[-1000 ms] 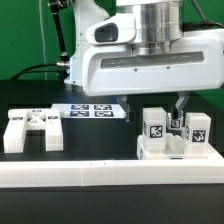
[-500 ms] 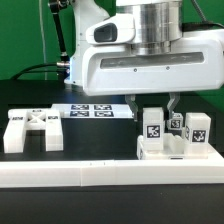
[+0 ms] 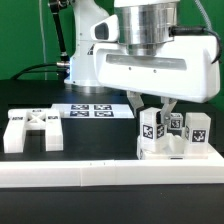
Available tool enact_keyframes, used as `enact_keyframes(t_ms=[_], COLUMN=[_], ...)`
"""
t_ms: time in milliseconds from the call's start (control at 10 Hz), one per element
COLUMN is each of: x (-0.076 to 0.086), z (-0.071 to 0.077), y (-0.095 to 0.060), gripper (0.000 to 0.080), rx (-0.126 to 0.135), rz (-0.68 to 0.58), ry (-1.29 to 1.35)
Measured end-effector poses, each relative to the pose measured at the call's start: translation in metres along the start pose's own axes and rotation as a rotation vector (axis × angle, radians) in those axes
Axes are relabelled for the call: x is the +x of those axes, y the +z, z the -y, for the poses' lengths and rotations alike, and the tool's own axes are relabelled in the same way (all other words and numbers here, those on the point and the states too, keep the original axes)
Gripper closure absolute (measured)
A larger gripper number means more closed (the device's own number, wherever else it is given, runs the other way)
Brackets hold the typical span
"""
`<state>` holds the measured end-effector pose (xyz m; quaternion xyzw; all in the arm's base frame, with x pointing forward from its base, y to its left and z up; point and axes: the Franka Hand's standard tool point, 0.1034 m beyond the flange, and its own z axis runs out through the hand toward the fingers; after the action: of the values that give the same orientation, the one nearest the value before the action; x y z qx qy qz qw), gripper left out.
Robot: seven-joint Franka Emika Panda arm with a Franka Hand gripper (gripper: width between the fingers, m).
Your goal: Assemble chair
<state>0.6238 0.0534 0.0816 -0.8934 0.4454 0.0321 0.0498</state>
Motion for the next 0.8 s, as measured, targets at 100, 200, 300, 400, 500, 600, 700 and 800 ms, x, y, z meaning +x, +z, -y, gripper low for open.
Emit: enact_keyframes(t_ms=[100,200,300,400,500,600,700,800], x=[-0.0001,0.0000,0.0001,0.0001,0.0003,0.0003,0.0002,0.0000], z=[-0.0001,-0.0001,0.0006,0.0005,0.0004,0.0005,0.0007,0.0008], y=[0.0001,0.0005,0.0006,0.0007,0.0007,0.0007,0.0009,0.0008], gripper=[0.0509,0.0509,0.0509,0.0509,0.0509,0.0509,0.0436,0.0436], rx=[0.000,0.001,0.007,0.007,0.007,0.007,0.008,0.007], rz=[0.000,-0.002,-0.006,-0.006,-0.006,-0.005,-0.006,-0.007], ry=[0.114,0.224,0.323,0.449,0.531,0.562,0.576,0.536])
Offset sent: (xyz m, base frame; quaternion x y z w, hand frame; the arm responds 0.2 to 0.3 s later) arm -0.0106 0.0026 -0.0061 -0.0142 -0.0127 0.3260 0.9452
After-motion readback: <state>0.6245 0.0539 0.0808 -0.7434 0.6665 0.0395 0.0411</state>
